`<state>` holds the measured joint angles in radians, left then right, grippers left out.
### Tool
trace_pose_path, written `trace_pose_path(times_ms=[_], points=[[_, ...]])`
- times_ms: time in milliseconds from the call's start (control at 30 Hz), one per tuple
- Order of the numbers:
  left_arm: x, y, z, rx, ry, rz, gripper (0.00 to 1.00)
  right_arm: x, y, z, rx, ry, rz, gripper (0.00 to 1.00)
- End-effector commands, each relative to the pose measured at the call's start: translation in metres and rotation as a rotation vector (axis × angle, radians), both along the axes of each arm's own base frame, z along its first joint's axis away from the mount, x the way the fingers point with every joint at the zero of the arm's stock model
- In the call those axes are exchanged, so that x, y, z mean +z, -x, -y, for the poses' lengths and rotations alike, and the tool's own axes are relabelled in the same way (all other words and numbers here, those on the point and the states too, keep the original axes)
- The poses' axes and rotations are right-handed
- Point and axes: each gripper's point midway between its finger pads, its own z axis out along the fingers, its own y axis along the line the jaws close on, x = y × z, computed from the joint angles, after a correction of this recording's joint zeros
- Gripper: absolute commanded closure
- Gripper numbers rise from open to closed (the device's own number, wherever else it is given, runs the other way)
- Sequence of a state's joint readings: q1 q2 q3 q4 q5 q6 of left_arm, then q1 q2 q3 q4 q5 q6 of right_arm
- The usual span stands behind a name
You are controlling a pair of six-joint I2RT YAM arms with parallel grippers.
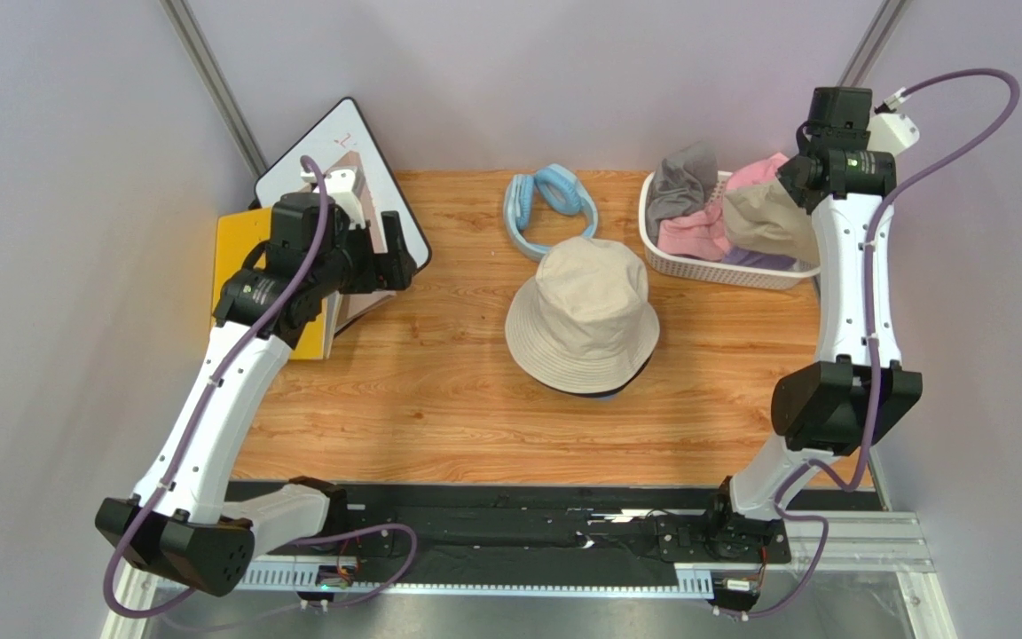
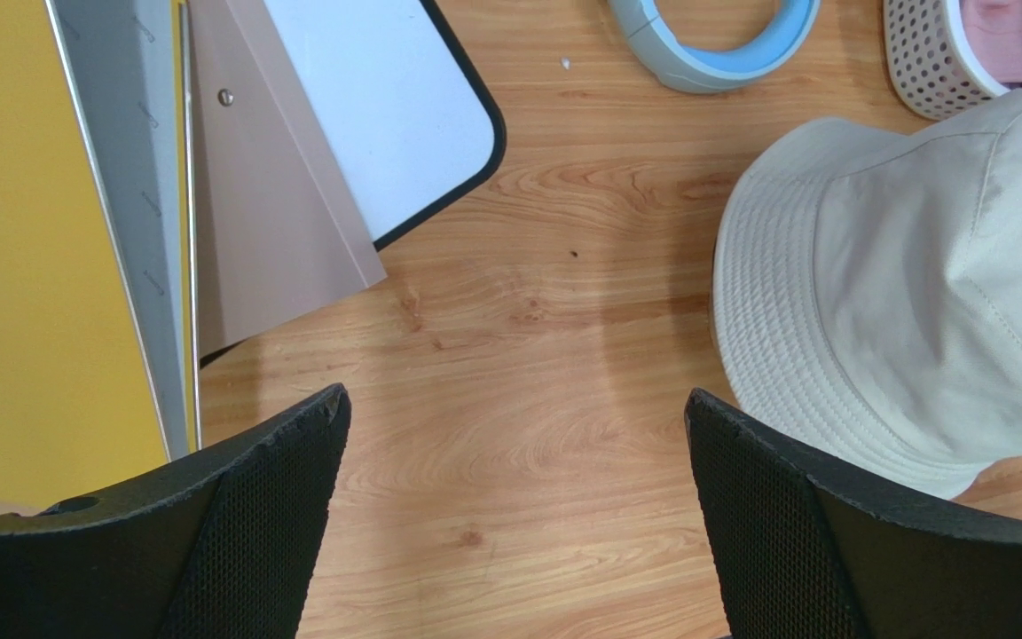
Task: Stack the hats
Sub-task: Pick up the hat from the bin, then stack the hat on the hat.
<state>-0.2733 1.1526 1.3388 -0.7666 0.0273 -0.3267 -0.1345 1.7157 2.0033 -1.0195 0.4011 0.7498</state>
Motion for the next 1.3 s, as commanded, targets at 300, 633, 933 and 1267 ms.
trace_pose_path(times_ms=[300,633,933,1267], points=[[0.074,-0.018,-0.001,-0.014,-0.002,0.210,0.01,0.196,0.029,-0.087,0.235,0.207,0.544,1.00],[0.124,-0.028,0.010,-0.085,-0.002,0.335,0.01,0.242,0.049,-0.172,0.477,0.184,0.698,1.00],[0.152,-0.011,0.018,-0.153,0.041,0.405,0.01,0.234,0.070,-0.274,0.761,0.098,0.714,1.00],[0.183,-0.008,0.039,-0.268,0.028,0.493,0.01,0.196,0.095,-0.376,1.170,0.045,0.596,1.00]])
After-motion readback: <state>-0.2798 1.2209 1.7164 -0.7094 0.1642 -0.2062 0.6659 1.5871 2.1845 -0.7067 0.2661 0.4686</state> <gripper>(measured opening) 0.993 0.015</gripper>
